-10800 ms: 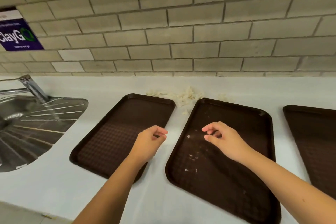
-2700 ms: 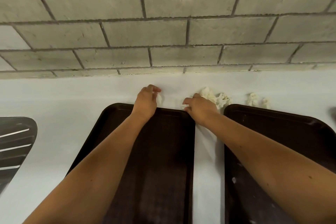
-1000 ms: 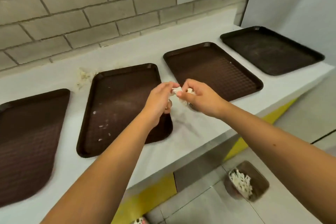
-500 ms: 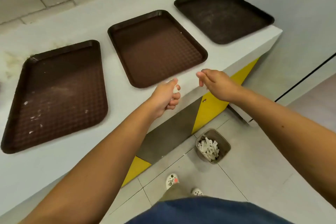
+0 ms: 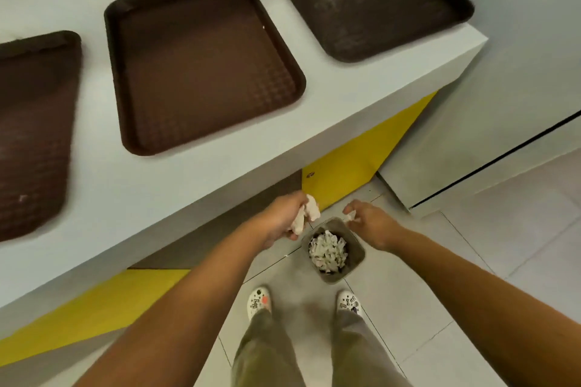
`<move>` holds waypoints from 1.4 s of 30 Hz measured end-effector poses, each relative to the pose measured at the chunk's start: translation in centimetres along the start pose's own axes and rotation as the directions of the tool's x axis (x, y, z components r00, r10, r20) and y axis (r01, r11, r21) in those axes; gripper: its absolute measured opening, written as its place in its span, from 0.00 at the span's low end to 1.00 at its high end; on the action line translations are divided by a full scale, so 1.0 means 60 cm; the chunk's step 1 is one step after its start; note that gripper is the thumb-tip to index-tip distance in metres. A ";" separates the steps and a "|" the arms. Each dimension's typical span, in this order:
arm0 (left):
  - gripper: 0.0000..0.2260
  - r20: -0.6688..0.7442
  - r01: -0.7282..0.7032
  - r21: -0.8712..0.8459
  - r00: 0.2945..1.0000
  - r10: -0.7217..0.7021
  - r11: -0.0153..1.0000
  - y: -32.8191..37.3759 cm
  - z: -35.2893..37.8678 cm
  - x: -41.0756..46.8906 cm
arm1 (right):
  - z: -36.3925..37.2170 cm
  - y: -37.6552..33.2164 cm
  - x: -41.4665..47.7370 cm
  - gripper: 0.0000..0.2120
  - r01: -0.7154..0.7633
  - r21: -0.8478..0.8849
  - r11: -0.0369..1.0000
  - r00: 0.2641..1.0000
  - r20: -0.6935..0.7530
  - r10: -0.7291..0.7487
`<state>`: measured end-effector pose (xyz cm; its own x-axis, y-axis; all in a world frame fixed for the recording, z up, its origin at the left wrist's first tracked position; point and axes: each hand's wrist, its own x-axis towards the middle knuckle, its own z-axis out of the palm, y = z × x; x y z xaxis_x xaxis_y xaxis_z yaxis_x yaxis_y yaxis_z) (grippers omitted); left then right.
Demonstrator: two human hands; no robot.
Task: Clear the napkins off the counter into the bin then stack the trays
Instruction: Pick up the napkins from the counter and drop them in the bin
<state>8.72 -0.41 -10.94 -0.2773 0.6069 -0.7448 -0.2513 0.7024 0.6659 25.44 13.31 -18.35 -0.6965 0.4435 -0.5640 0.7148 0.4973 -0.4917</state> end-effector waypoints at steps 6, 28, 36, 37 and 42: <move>0.08 -0.171 0.125 -0.271 0.970 -0.176 0.954 -0.071 0.060 0.070 | 0.025 0.071 0.042 0.21 -0.006 -0.089 0.996 0.987 0.160 0.020; 0.09 -0.292 0.195 -0.225 0.921 -0.257 0.955 -0.119 0.173 0.154 | -0.042 0.124 0.035 0.10 0.147 0.103 0.984 0.986 -0.089 -0.138; 0.11 -0.395 -0.131 -0.065 0.914 0.096 0.989 -0.056 0.112 -0.006 | -0.091 -0.023 -0.015 0.16 0.436 0.004 0.900 0.896 -0.099 -0.434; 0.11 -0.416 -0.169 -0.054 0.900 0.132 0.984 -0.052 0.096 -0.027 | -0.096 -0.049 -0.021 0.16 0.469 -0.012 0.883 0.879 -0.093 -0.468; 0.09 -0.550 -0.284 0.046 0.793 0.262 0.958 -0.034 0.001 -0.139 | -0.115 -0.184 -0.045 0.14 0.623 -0.067 0.779 0.776 -0.067 -0.627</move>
<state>11.62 -6.85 -6.09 -0.7956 0.4608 -0.3933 -0.1191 0.5176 0.8473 19.00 11.75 -6.83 -0.9929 0.0824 -0.0855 0.1187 0.7139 -0.6901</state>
